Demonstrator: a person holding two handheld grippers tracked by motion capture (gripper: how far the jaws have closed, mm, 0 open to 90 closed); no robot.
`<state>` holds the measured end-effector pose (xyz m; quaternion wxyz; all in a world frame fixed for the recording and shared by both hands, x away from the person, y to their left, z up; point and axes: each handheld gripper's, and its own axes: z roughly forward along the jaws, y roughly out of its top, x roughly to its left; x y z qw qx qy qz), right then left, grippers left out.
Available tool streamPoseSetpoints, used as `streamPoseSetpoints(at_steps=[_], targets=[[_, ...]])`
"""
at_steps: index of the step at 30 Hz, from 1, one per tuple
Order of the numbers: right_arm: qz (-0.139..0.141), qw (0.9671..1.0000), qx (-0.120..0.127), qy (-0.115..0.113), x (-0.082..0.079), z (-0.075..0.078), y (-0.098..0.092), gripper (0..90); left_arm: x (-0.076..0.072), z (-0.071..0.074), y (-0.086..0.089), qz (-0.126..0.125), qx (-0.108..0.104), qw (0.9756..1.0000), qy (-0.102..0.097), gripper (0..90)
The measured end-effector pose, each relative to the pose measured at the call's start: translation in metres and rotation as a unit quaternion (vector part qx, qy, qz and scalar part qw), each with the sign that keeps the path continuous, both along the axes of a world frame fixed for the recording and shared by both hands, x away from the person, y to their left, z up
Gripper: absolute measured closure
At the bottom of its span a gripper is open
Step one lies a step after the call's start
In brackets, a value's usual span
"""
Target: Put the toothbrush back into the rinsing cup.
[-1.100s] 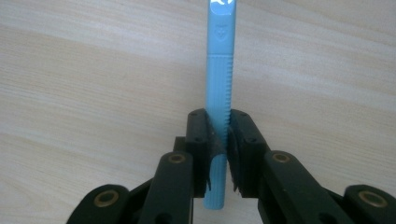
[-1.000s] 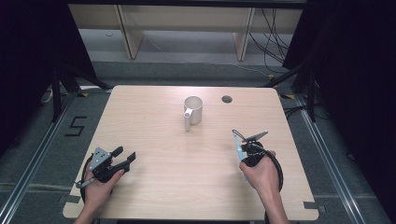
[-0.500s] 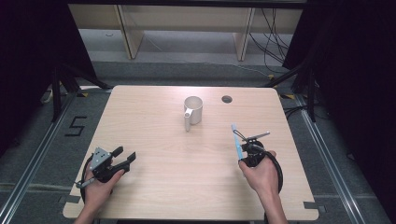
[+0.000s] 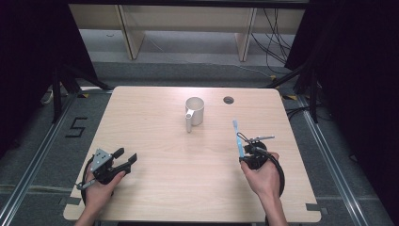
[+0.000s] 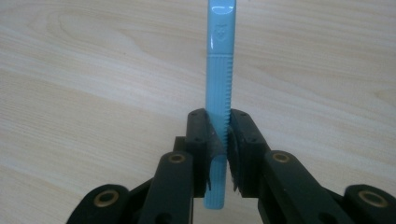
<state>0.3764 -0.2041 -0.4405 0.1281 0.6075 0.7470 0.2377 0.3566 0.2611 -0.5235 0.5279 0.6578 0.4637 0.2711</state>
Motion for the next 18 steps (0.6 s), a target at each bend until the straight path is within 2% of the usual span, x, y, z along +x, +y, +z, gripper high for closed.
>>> streamPoseSetpoints(at_steps=[1, 2, 5, 8, 12, 15, 18], targets=[[0.005, 1.0000, -0.002, -0.005, 0.0006, -0.0003, -0.0015, 79.5, 0.0000, 0.0000, 0.0000, 0.000, 0.000, 1.0000, 0.000, 36.4], [0.009, 0.9997, -0.001, -0.023, -0.0002, -0.0006, -0.0015, 79.4, 0.0001, 0.0000, 0.0000, 0.000, 0.000, 1.0000, 0.000, 36.5], [0.014, 0.9990, -0.003, -0.042, -0.0001, -0.0007, -0.0022, 79.5, 0.0001, 0.0000, 0.0000, 0.000, 0.000, 1.0000, 0.001, 36.5], [0.021, 0.9986, 0.008, -0.047, -0.0014, 0.0006, -0.0020, 79.4, 0.0001, 0.0000, 0.0000, 0.000, 0.000, 1.0000, 0.000, 36.5], [0.024, 0.9983, 0.001, -0.052, -0.0028, 0.0012, -0.0019, 79.5, 0.0001, 0.0000, 0.0000, 0.000, -0.001, 1.0000, 0.000, 36.5], [0.024, 0.9978, 0.010, -0.061, -0.0032, 0.0006, -0.0011, 79.5, 0.0001, 0.0000, 0.0001, 0.000, -0.002, 1.0000, 0.001, 36.4], [0.024, 0.9974, 0.009, -0.068, -0.0036, 0.0008, -0.0009, 79.5, 0.0001, 0.0000, 0.0000, -0.001, -0.001, 1.0000, 0.001, 36.5]])
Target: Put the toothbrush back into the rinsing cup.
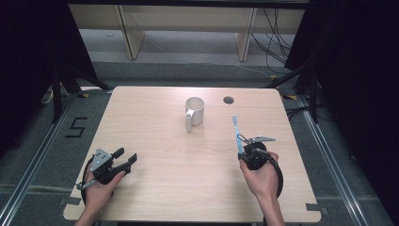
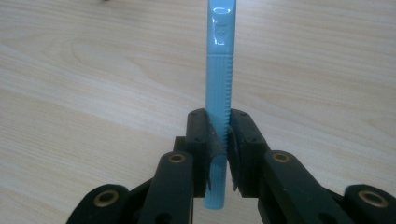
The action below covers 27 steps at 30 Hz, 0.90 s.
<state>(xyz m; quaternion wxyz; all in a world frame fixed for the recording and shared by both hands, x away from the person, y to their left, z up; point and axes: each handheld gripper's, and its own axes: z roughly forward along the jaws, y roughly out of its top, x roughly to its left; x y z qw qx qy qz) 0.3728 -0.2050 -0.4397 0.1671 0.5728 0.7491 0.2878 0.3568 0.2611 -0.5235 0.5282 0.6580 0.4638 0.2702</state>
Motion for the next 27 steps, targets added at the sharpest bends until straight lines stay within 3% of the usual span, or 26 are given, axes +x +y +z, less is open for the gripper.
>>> streamPoseSetpoints(at_steps=[2, 3, 5, 6, 10, 14, 15, 16, 17, 21, 22, 23, 26, 27], targets=[[-0.001, 0.9999, -0.007, -0.010, 0.0004, -0.0003, -0.0003, 79.4, 0.0000, 0.0000, -0.0001, 0.000, 0.000, 1.0000, 0.000, 36.4], [-0.009, 0.9999, 0.004, -0.012, -0.0007, -0.0001, 0.0019, 79.5, 0.0000, 0.0000, -0.0002, 0.000, 0.000, 1.0000, 0.000, 36.4], [-0.007, 0.9996, 0.001, -0.028, -0.0014, 0.0000, 0.0023, 79.5, 0.0000, 0.0000, -0.0002, 0.000, 0.000, 1.0000, 0.000, 36.5], [0.008, 0.9993, -0.001, -0.038, -0.0012, 0.0002, 0.0007, 79.4, 0.0001, 0.0000, -0.0002, 0.000, 0.000, 1.0000, 0.000, 36.5], [0.007, 0.9982, -0.005, -0.060, -0.0012, 0.0000, 0.0023, 79.4, 0.0000, 0.0000, -0.0002, 0.000, 0.000, 1.0000, 0.000, 36.5], [0.011, 0.9978, -0.006, -0.065, -0.0021, 0.0009, 0.0018, 79.4, 0.0001, 0.0000, 0.0000, 0.000, 0.000, 1.0000, 0.001, 36.5], [0.004, 0.9979, 0.009, -0.064, -0.0029, -0.0001, 0.0043, 79.5, 0.0001, 0.0000, 0.0000, 0.000, 0.000, 1.0000, 0.000, 36.5], [0.015, 0.9976, 0.003, -0.068, -0.0021, -0.0004, 0.0026, 79.5, 0.0001, 0.0000, 0.0000, 0.000, 0.000, 1.0000, 0.000, 36.5], [0.004, 0.9975, 0.010, -0.071, -0.0030, -0.0010, 0.0039, 79.4, 0.0000, 0.0000, 0.0000, 0.000, 0.000, 1.0000, 0.000, 36.5], [0.005, 0.9968, 0.011, -0.079, -0.0042, -0.0010, 0.0038, 79.5, 0.0000, 0.0000, 0.0000, 0.000, 0.000, 1.0000, 0.000, 36.5], [0.006, 0.9960, 0.003, -0.089, -0.0050, -0.0002, 0.0032, 79.5, 0.0000, 0.0000, -0.0001, 0.000, 0.000, 1.0000, 0.000, 36.5], [0.009, 0.9955, 0.012, -0.093, -0.0052, -0.0009, 0.0038, 79.4, 0.0000, 0.0000, -0.0001, 0.000, 0.000, 1.0000, 0.000, 36.4], [-0.002, 0.9948, 0.010, -0.101, -0.0061, -0.0016, 0.0058, 79.4, 0.0000, 0.0000, -0.0002, 0.000, 0.000, 1.0000, 0.000, 36.4], [0.011, 0.9934, 0.014, -0.113, -0.0066, -0.0011, 0.0041, 79.5, 0.0001, 0.0000, -0.0001, 0.000, 0.000, 1.0000, 0.000, 36.5]])
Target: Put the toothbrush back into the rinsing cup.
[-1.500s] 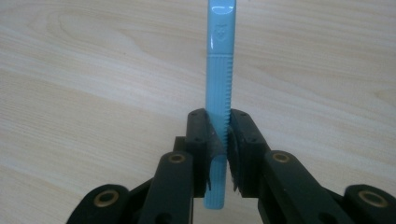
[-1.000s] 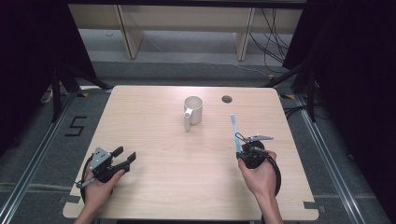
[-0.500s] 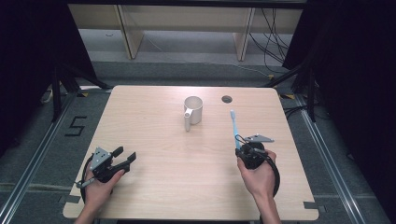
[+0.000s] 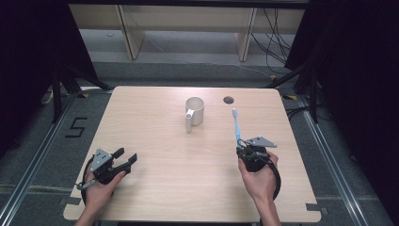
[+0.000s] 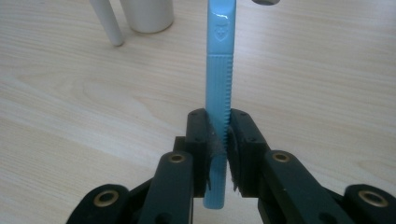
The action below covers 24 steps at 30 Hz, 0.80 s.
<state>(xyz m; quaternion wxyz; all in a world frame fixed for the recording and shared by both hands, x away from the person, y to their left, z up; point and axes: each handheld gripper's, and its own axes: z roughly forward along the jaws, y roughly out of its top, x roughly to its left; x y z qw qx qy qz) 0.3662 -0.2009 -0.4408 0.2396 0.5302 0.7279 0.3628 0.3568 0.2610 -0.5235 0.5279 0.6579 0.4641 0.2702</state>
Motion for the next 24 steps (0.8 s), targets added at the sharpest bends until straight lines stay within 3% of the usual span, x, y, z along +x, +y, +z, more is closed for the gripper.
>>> streamPoseSetpoints(at_steps=[4, 5, 11, 12, 13, 16, 24], targets=[[-0.003, 0.9999, 0.008, -0.009, -0.0011, -0.0006, 0.0023, 79.5, -0.0002, 0.0000, 0.0001, 0.000, 0.000, 1.0000, -0.001, 36.5], [-0.003, 0.9998, -0.002, -0.017, -0.0012, -0.0010, 0.0024, 79.5, -0.0002, 0.0000, 0.0000, 0.000, -0.001, 1.0000, -0.001, 36.4], [-0.001, 0.9995, -0.002, -0.032, -0.0022, -0.0029, 0.0042, 79.5, -0.0004, 0.0002, 0.0002, 0.000, 0.001, 1.0000, 0.000, 36.4], [-0.015, 0.9993, 0.002, -0.034, -0.0038, -0.0034, 0.0069, 79.5, -0.0011, 0.0007, 0.0003, 0.002, 0.004, 1.0000, 0.003, 36.4], [-0.001, 0.9993, -0.008, -0.038, -0.0032, -0.0031, 0.0051, 79.4, -0.0008, 0.0004, 0.0002, 0.001, 0.003, 1.0000, 0.001, 36.5], [-0.004, 0.9992, 0.006, -0.040, -0.0044, -0.0039, 0.0073, 79.5, -0.0004, 0.0000, -0.0002, 0.000, 0.001, 1.0000, -0.002, 36.5], [0.004, 0.9969, -0.012, -0.078, -0.0066, -0.0028, 0.0091, 79.4, -0.0004, 0.0000, -0.0003, 0.000, 0.001, 1.0000, -0.002, 36.5]])
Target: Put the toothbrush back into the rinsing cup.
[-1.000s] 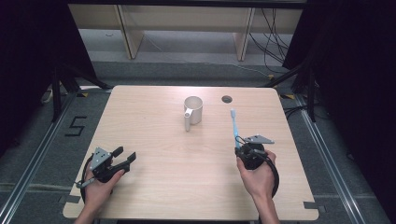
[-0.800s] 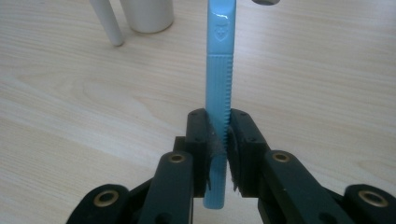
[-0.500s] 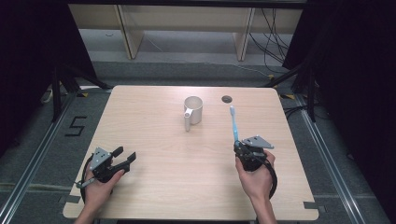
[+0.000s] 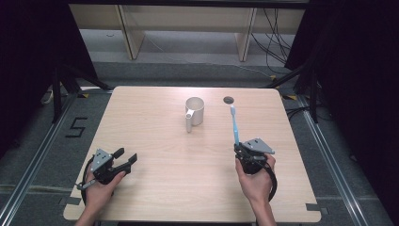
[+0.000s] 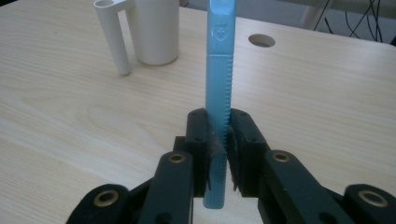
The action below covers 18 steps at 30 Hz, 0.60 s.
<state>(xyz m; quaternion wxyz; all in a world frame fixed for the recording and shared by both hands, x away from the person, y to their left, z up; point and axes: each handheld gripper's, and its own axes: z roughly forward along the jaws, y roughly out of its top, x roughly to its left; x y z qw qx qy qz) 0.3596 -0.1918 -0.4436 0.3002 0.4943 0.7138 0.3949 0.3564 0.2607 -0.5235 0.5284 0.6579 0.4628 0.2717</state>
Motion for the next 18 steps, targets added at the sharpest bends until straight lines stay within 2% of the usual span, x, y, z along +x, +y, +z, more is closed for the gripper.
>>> streamPoseSetpoints(at_steps=[4, 6, 7, 9, 10, 13, 14, 15, 17, 18], targets=[[0.007, 0.9998, 0.009, -0.018, -0.0017, -0.0008, 0.0036, 79.5, -0.0008, 0.0007, 0.0002, 0.001, 0.005, 1.0000, 0.004, 36.5], [0.013, 0.9997, 0.011, -0.017, -0.0023, -0.0010, 0.0051, 79.5, -0.0008, 0.0006, 0.0001, 0.001, 0.004, 1.0000, 0.003, 36.5], [0.014, 0.9993, 0.001, -0.034, -0.0015, -0.0017, 0.0042, 79.5, -0.0003, 0.0001, 0.0000, 0.000, 0.001, 1.0000, 0.000, 36.5], [0.015, 0.9995, 0.014, -0.023, -0.0028, -0.0015, 0.0065, 79.4, -0.0009, 0.0007, 0.0002, 0.002, 0.004, 1.0000, 0.004, 36.5], [0.017, 0.9994, 0.011, -0.029, -0.0026, -0.0018, 0.0063, 79.4, 0.0000, -0.0001, -0.0001, -0.001, 0.000, 1.0000, -0.002, 36.5], [0.021, 0.9991, 0.014, -0.033, -0.0023, -0.0021, 0.0072, 79.5, -0.0002, 0.0000, -0.0003, 0.000, 0.002, 1.0000, -0.001, 36.5], [0.016, 0.9991, 0.023, -0.033, -0.0030, -0.0029, 0.0084, 79.5, -0.0001, 0.0000, -0.0004, 0.000, 0.002, 1.0000, -0.001, 36.5], [0.013, 0.9991, 0.021, -0.034, -0.0037, -0.0027, 0.0086, 79.4, -0.0001, 0.0000, -0.0005, 0.000, 0.001, 1.0000, -0.001, 36.5], [0.023, 0.9984, 0.003, -0.052, -0.0031, -0.0021, 0.0068, 79.5, -0.0007, 0.0006, -0.0002, 0.001, 0.005, 1.0000, 0.003, 36.5], [0.024, 0.9982, 0.004, -0.054, -0.0031, -0.0022, 0.0070, 79.5, -0.0001, 0.0001, -0.0003, -0.001, 0.002, 1.0000, 0.000, 36.5]])
